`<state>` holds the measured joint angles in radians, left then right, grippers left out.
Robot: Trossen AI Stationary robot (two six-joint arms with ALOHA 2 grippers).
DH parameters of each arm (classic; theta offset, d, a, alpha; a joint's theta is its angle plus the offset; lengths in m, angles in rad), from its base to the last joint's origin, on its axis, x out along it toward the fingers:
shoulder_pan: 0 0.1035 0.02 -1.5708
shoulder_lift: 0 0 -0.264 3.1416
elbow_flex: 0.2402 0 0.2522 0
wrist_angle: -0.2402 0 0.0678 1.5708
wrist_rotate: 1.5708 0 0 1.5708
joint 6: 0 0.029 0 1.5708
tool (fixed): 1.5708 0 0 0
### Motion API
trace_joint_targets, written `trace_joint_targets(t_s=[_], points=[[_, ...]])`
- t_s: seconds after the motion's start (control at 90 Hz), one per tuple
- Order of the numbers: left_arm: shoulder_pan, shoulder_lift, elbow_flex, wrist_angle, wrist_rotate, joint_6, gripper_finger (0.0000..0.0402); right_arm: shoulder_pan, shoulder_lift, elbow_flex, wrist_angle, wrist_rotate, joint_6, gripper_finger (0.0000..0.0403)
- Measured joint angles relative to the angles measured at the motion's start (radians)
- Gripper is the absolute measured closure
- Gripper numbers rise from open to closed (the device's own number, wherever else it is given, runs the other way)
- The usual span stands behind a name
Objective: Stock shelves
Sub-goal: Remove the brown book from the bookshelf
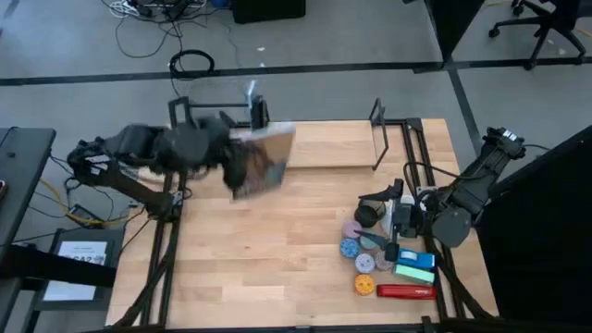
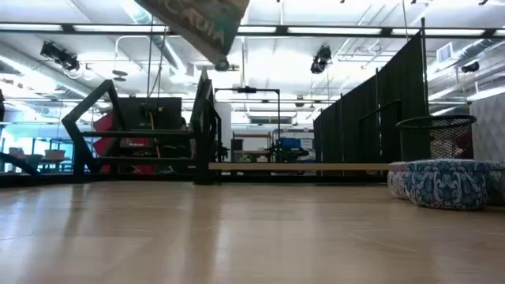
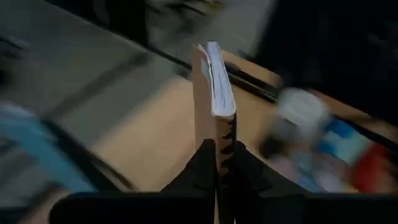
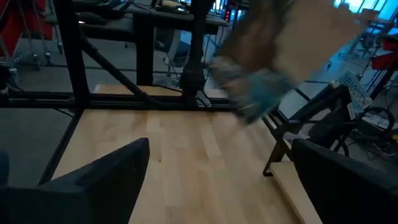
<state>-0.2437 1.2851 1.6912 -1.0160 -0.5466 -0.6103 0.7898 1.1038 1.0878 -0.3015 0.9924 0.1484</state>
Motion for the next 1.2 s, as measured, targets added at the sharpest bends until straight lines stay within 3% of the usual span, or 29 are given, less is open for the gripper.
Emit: trace_joint_targets(t_s=[0.144, 0.344, 0.544, 0.667, 0.833, 1.078, 1.2], points=[[-0.123, -0.004, -0.303, 0.239, 0.023, -0.203, 0.0401, 0.000, 0.002, 0.000, 0.000, 0.000, 0.001, 0.0041], [-0.199, -0.055, -0.839, 0.765, 0.075, -0.493, 0.0401, 0.009, 0.004, 0.000, -0.001, -0.001, 0.005, 0.0041], [-0.212, -0.134, -1.182, 0.926, 0.045, -0.773, 0.0401, 0.015, 0.004, 0.000, 0.000, -0.002, -0.001, 0.0041], [-0.212, -0.164, -1.263, 0.917, 0.043, -0.824, 0.0401, 0.013, 0.004, 0.000, -0.002, -0.002, -0.001, 0.0041], [-0.212, -0.175, -1.276, 0.899, 0.070, -0.825, 0.0386, -0.002, 0.004, 0.000, -0.007, -0.003, -0.002, 0.0041], [-0.208, -0.189, -1.276, 0.764, 0.153, -0.861, 0.0288, -0.034, 0.004, 0.000, -0.008, -0.004, -0.020, 0.0041], [-0.208, -0.233, -1.217, 0.563, 0.192, -0.915, 0.0257, -0.041, 0.004, 0.000, -0.009, -0.004, -0.034, 0.0041]])
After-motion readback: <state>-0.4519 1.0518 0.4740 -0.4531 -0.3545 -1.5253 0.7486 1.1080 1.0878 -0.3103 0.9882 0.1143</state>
